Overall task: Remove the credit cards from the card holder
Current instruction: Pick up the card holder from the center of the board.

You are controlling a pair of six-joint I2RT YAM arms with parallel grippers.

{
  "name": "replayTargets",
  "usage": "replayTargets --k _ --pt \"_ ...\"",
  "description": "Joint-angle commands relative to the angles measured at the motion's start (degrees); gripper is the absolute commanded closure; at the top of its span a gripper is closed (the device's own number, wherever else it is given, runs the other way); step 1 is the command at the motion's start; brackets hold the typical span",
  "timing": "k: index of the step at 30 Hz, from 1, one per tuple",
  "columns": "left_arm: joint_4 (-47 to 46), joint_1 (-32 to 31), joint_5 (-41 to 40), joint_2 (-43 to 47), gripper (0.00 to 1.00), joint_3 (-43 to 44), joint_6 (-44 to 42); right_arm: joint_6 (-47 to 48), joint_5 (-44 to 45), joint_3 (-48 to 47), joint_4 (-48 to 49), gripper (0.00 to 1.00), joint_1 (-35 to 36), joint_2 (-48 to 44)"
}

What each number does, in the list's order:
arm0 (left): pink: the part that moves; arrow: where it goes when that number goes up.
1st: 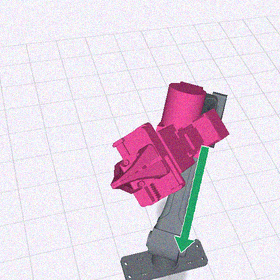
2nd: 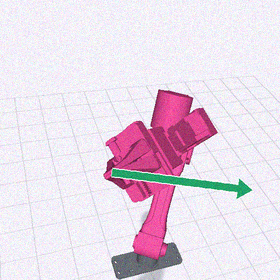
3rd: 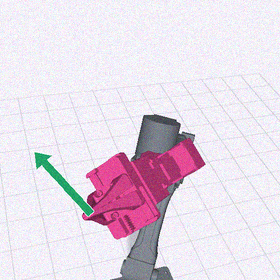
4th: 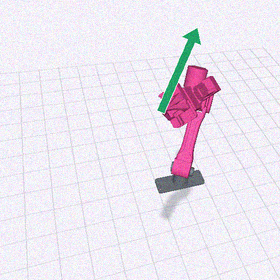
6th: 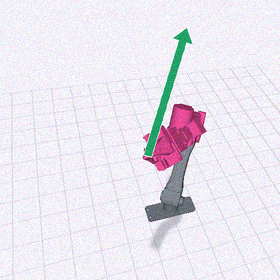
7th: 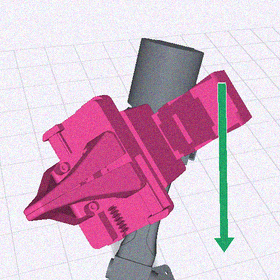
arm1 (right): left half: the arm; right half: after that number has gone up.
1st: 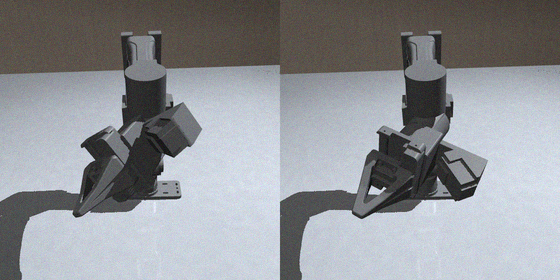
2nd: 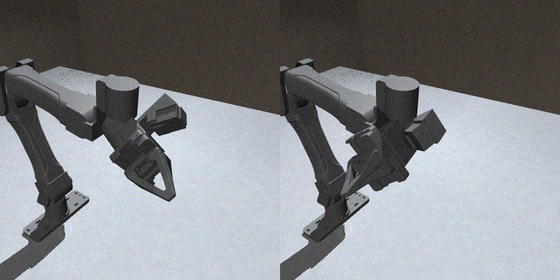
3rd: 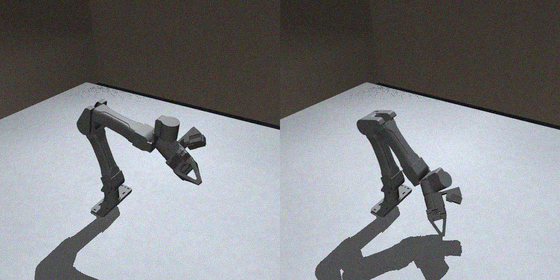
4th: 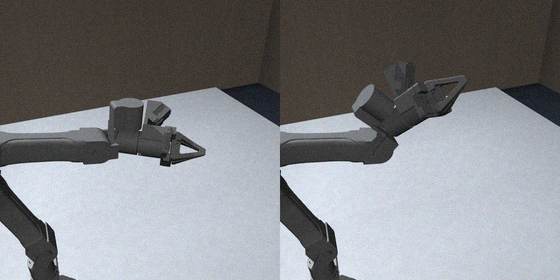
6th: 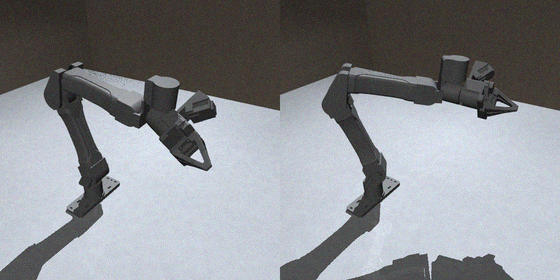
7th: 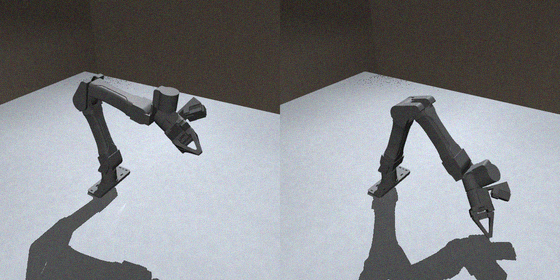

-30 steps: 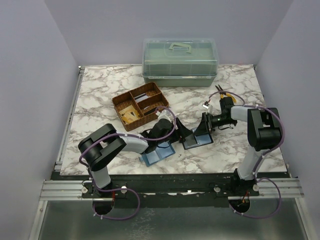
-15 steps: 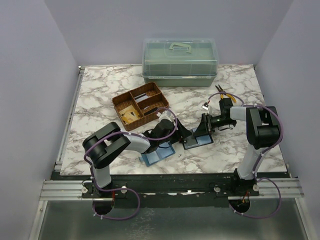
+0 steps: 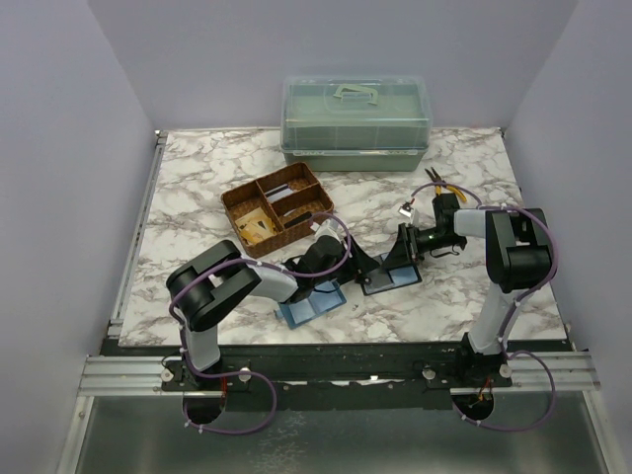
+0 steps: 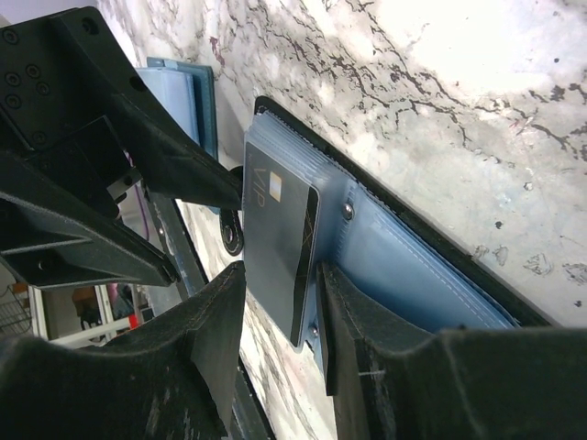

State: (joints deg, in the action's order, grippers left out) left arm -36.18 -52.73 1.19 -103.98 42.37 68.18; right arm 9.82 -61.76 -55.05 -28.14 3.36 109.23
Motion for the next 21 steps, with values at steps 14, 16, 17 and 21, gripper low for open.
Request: replayTargets --k 14,16,17,21 --pt "-5.60 0.17 3.50 -4.17 0.62 0.11 2.03 -1.29 -4.65 -1.43 -0.34 0.73 -0.19 3.79" --pt "-6.18 0.25 3.91 -4.66 0.64 0.08 2.17 -1.43 -4.75 -1.47 -0.40 0.78 -0.20 4.09" --pt "-6.44 0.32 4.10 -4.87 0.65 0.13 2.21 -1.39 -4.89 -1.48 -0.43 0.80 -0.19 4.19" --pt "-7.51 0.46 5.14 -5.63 0.68 0.25 2.33 -1.18 -6.93 -1.62 -0.95 0.81 -0.32 4.34"
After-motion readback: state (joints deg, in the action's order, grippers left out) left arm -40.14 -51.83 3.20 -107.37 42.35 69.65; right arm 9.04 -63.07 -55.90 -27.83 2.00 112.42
